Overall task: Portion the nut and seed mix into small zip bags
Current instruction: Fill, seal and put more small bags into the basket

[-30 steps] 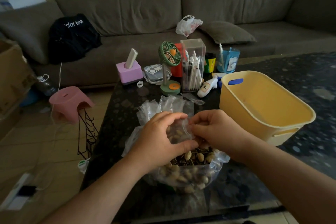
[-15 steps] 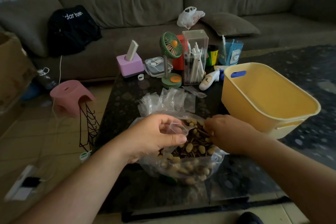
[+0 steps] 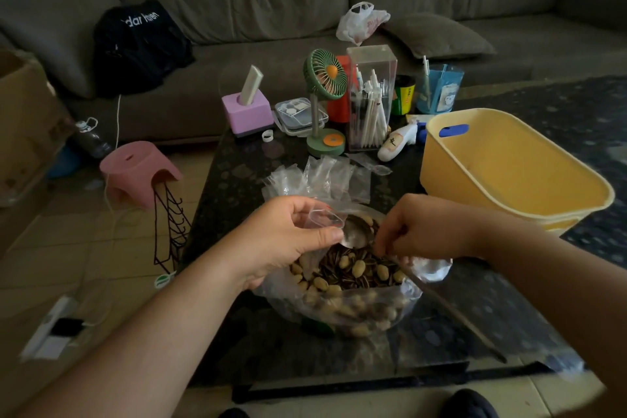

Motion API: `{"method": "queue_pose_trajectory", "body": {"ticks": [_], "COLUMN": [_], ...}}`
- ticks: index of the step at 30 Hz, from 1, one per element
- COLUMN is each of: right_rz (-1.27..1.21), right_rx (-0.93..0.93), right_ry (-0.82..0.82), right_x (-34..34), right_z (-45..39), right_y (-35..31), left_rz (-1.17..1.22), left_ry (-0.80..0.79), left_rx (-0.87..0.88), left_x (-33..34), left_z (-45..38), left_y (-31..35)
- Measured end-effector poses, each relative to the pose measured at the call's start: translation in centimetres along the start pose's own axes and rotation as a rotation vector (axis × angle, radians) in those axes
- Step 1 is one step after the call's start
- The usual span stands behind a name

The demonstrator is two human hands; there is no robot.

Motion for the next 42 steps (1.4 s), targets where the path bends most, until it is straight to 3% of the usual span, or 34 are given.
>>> {"method": "queue_pose_trajectory", "body": {"ticks": [3, 8, 14, 17, 20, 26, 31, 35, 39, 42], "right_rz": [0.046, 0.057, 0.059, 0.173, 0.326, 0.298, 0.232, 0.05, -0.328, -0.423], "right_rx": [-0.087, -0.319, -0.32, -0.302, -0.196, -0.112, -0.166, -0.163, 0.073, 0.182], "right_ry": [0.073, 0.469, 0.625, 0.734, 0.716, 0.599, 0.568, 0.621, 0.503, 0.513], "right_x": [-0.1, 0.0, -1.2, -2.8, -2.4, 0.2, 2.1, 3.8, 4.6, 4.0], "right_z": [-0.3, -1.1, 0.3, 1.7, 2.0, 1.7, 1.5, 1.6, 1.2, 1.2], "right_y": [-0.2, -0.6, -1.1, -1.9, -2.0, -1.8, -2.0, -2.1, -1.2, -0.3], "left_rz": [0.055, 0.08, 0.023, 0.033, 0.031, 0.004, -0.025, -0.01, 0.003, 0.088], "left_ry": [-0.026, -0.04, -0.083, -0.12, -0.154, -0.215, -0.062, 0.056, 0.059, 0.022], "left_rx": [-0.055, -0.101, -0.098, -0.103, -0.111, -0.165, -0.12, -0.082, -0.104, -0.156], "left_x": [0.2, 0.3, 0.8, 0.9, 0.8, 0.8, -0.1, -0.2, 0.1, 0.8], "left_z": [0.1, 0.2, 0.9, 1.3, 1.8, 2.4, 1.1, -0.1, -0.6, -0.7], "left_y": [0.1, 0.4, 0.9, 1.1, 1.1, 0.2, -1.3, -2.6, -3.2, -3.4]}}
Point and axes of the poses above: each hand's wrist, its own z-axis away from the middle knuckle, its own x-axis out of the palm, y = z × x, the point moved 5 cm from there along -z, towards the middle knuckle, and after that the axes turned 5 degrees about y, right-handed, at the moved point
